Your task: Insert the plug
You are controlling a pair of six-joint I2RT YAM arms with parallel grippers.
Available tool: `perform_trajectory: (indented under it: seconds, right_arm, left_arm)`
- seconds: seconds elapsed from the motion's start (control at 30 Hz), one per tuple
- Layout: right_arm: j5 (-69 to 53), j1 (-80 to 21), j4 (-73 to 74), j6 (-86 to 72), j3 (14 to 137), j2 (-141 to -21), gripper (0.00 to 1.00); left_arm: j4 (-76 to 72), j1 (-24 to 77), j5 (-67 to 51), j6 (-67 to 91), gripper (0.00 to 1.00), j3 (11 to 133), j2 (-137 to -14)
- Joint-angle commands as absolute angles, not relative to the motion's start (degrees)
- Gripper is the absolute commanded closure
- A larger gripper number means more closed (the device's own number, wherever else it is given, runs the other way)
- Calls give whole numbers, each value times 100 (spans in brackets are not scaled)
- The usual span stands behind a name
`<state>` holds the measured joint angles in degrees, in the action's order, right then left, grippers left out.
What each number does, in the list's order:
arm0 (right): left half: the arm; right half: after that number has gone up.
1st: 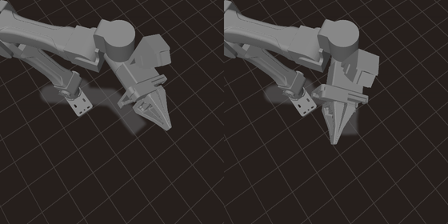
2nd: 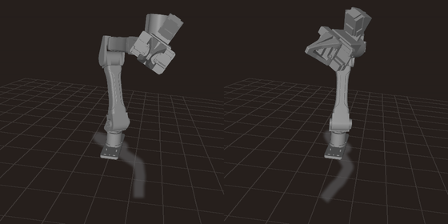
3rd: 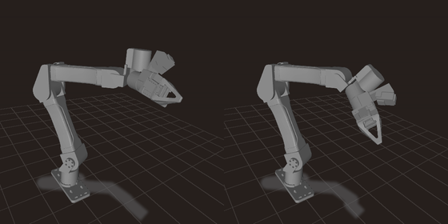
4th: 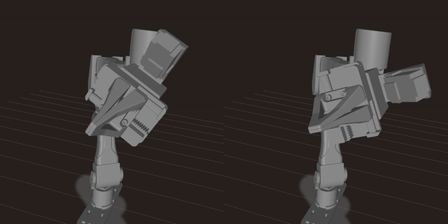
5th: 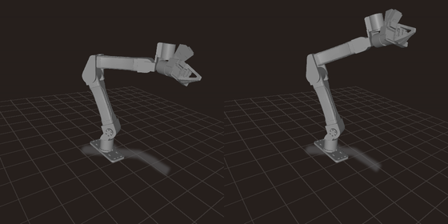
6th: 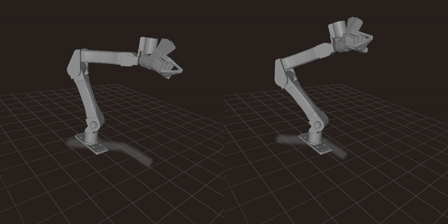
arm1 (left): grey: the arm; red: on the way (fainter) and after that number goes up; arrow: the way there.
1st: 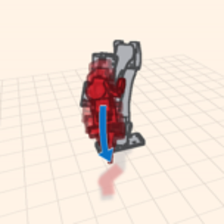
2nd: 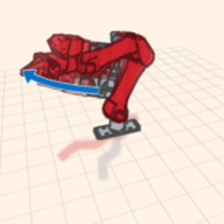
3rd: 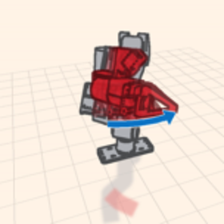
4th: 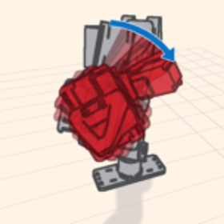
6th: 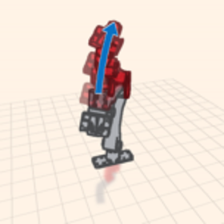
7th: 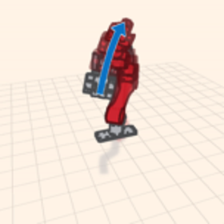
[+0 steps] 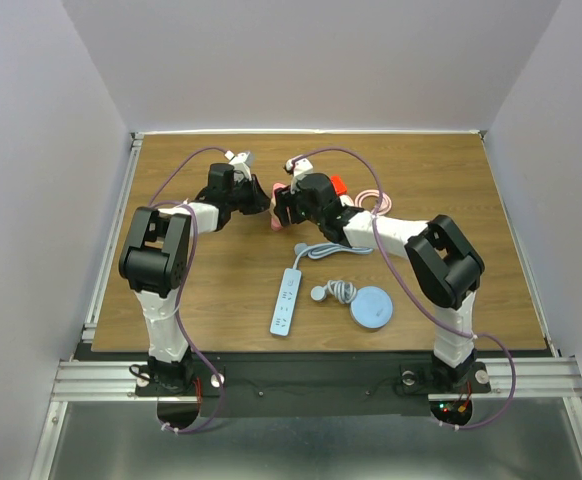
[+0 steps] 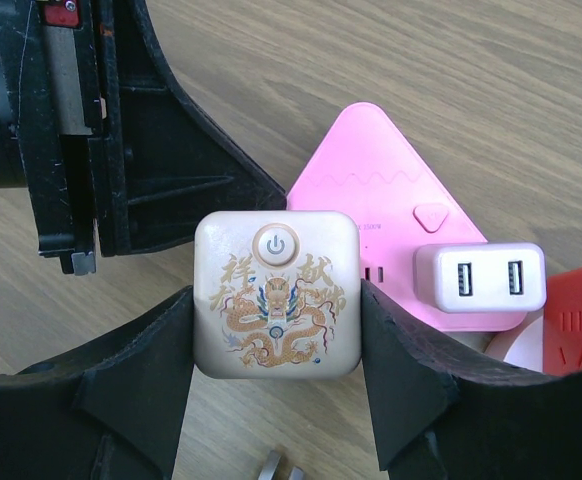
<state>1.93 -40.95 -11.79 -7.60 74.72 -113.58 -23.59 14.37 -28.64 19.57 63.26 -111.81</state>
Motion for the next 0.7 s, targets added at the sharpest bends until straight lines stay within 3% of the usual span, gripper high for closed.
perform_trajectory:
  seconds: [0.0,0.33,0.4,0.5,0.67]
  right_arm:
    - [307,-4219,896,-827,6855,-12120,100]
    - [307,-4219,923,-817,6926,-12129,100]
    - [360,-4219,923,-826,6891,-12077,100]
    - [422,-4219,940,-861,6820,-11980,100]
    - [483,-4219,967,-888,6794,-11874,100]
  left_arm:
    - [-1459,1547,-3015,1837,100,6240,-11531]
    - [-1503,1486,-3137,2048,100,6512,-11487]
    - [-1564,1477,-3216,2179,94,6600,-11505]
    - [-1713,1468,-3453,2267,77,6671,-11566]
    - [-2012,1468,-3673,2434,68,6689,-11707]
